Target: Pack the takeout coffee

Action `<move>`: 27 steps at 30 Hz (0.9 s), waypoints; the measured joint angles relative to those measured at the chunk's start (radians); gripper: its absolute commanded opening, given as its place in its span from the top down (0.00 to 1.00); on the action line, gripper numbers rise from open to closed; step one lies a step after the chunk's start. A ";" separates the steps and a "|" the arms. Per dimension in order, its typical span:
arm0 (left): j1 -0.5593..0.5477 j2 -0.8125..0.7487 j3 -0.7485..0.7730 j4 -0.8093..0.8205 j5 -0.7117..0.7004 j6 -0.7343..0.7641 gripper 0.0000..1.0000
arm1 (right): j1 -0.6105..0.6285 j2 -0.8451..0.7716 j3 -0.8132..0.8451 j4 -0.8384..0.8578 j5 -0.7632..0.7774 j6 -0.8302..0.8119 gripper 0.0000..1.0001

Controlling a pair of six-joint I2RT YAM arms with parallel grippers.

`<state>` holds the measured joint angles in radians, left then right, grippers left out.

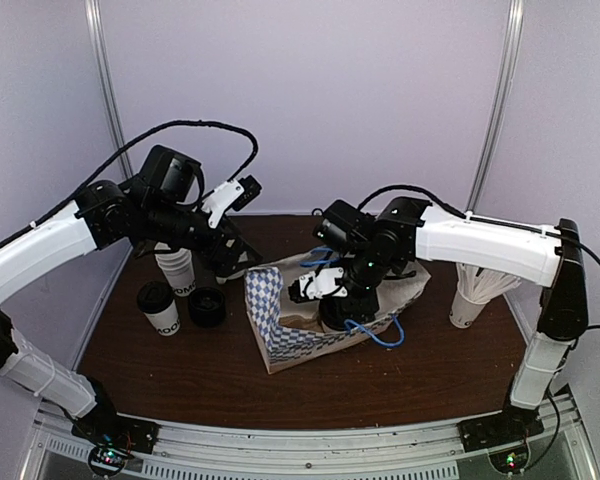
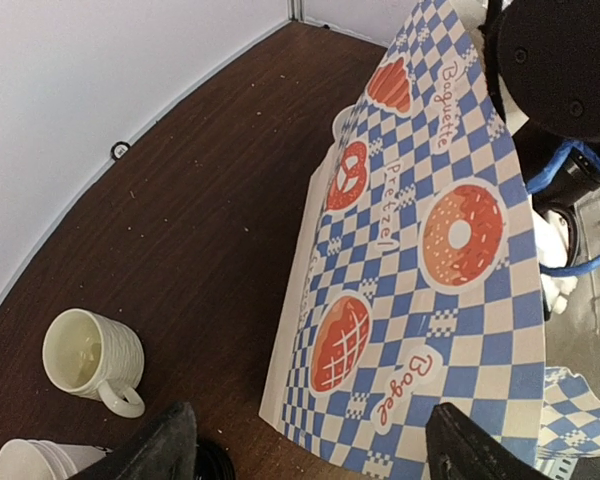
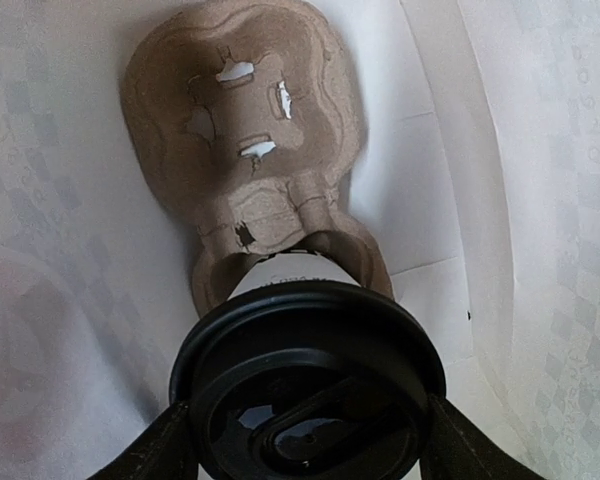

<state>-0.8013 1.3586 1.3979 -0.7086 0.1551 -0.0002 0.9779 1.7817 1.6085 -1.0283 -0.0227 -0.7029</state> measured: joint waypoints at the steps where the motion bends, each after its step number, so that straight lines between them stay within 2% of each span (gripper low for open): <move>1: 0.002 -0.003 -0.004 0.000 -0.002 0.002 0.17 | -0.005 0.011 0.014 -0.013 -0.008 0.002 0.41; 14: 0.040 -0.151 -0.096 0.047 -0.158 0.002 0.12 | -0.100 0.175 0.225 -0.142 -0.153 0.011 0.41; 19: 0.043 -0.160 -0.101 0.057 -0.178 0.002 0.12 | -0.159 0.267 0.309 -0.182 -0.235 0.007 0.41; 27: 0.043 -0.160 -0.115 0.058 -0.179 0.002 0.12 | -0.180 0.306 0.368 -0.225 -0.287 -0.001 0.41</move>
<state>-0.7582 1.1988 1.2827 -0.6506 -0.0235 0.0017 0.7979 2.0872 1.9762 -1.2533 -0.3099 -0.7036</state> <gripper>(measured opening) 0.875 0.720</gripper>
